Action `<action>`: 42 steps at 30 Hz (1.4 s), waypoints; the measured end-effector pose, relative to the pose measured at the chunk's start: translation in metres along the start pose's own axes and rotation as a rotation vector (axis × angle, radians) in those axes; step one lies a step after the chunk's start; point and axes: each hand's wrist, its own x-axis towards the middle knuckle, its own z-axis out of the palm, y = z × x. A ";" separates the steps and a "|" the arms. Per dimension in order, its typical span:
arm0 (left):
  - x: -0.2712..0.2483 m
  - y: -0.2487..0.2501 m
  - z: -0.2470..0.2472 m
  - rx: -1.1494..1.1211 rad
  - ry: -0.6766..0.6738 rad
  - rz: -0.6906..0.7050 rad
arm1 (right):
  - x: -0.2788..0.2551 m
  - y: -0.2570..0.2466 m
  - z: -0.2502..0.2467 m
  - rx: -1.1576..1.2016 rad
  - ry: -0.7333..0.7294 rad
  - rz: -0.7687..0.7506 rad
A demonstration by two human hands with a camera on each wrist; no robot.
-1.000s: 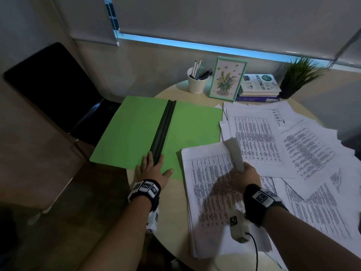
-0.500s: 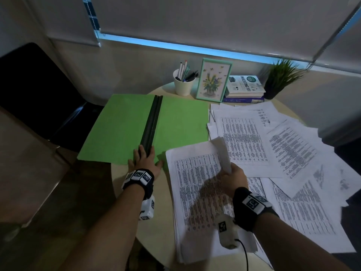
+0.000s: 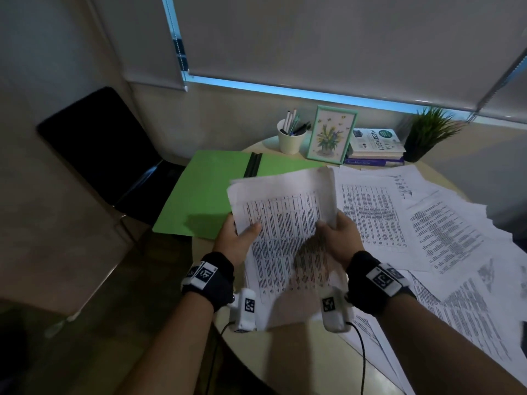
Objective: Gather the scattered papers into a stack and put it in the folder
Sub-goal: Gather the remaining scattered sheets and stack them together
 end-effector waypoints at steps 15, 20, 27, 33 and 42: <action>-0.022 0.050 -0.003 -0.047 0.227 0.256 | -0.020 -0.028 0.015 0.115 0.093 -0.093; -0.025 0.067 0.003 -0.034 0.273 0.291 | -0.022 -0.043 0.011 0.097 0.138 -0.166; -0.040 0.045 0.006 0.052 0.218 0.256 | -0.039 -0.015 0.021 0.100 0.203 -0.116; -0.035 0.043 -0.001 0.164 0.288 0.276 | -0.026 -0.018 0.021 -0.056 0.192 -0.150; -0.026 -0.028 -0.038 0.267 0.283 -0.141 | -0.008 0.005 0.062 -0.343 -0.096 -0.087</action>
